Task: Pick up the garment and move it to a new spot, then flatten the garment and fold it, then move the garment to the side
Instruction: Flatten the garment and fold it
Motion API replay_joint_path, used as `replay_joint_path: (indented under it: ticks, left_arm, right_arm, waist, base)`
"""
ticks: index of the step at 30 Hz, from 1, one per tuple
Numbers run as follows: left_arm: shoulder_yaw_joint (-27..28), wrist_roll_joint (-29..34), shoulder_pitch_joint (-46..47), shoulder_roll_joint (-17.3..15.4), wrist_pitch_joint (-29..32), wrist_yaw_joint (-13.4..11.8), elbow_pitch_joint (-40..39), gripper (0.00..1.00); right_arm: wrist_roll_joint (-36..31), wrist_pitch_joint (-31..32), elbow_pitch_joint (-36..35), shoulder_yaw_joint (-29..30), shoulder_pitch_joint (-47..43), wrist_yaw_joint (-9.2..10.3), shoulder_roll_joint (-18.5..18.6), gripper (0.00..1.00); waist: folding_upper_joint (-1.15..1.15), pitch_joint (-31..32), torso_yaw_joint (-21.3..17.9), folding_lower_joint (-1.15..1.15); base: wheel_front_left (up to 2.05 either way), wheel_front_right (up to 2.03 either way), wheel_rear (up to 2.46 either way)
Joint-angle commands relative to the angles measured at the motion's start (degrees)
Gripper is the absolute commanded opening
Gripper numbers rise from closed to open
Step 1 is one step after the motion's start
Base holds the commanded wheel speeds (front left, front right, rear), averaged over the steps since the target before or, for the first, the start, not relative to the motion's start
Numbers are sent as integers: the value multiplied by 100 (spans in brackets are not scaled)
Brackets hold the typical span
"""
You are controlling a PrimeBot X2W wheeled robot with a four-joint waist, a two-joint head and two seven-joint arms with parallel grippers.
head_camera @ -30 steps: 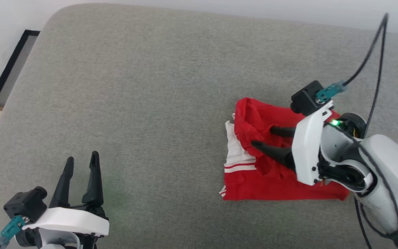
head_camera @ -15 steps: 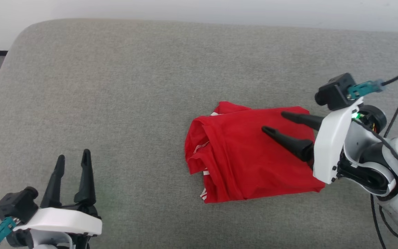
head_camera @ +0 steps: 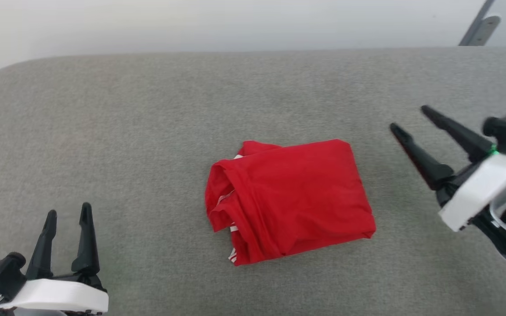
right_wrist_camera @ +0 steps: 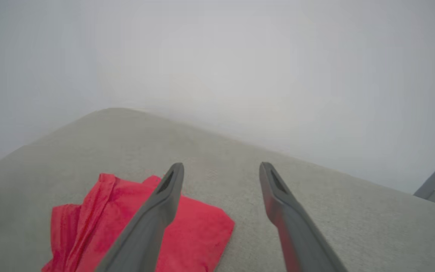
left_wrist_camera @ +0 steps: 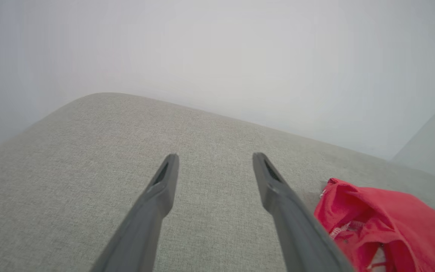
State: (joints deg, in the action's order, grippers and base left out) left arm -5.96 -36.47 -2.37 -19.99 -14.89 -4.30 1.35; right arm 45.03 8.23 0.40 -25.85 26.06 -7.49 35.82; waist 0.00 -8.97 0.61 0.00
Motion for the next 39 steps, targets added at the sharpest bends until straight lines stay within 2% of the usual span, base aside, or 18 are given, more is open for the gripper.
replay_joint_path:
  ticks: [1,10,15,18,30,39]
  left_arm:
    - [32,18,-75,-34,-12,-37,-22,100]
    - [133,152,-288,-179,-26,31,3,100]
    - [272,220,-406,-146,-35,180,104,100]
    - [418,317,-523,-63,-37,313,138,100]
    - [1099,931,-995,533,-35,962,308,100]
    - [1360,1240,-1000,845,-35,1137,513,100]
  right_arm:
    - [-182,-283,47,120,-144,-1,5,100]
    - [-748,-1786,676,489,-859,-1,-128,100]
    - [-814,-2258,1098,537,-1151,-1,-253,100]
    - [-912,-2345,1279,618,-1305,-1,-323,100]
    - [-1539,-2342,822,1634,-2231,-1,-902,100]
    - [-1890,-2343,607,2099,-2603,-1,-1132,100]
  waist:
    - [0,66,-113,0]
    - [0,279,-381,0]
    - [0,452,-442,0]
    - [0,573,-464,0]
    - [0,922,-430,0]
    - [0,1016,-405,0]
  base:
    - [0,0,0]
    - [0,0,0]
    - [0,0,0]
    - [0,0,0]
    - [0,0,0]
    - [0,0,0]
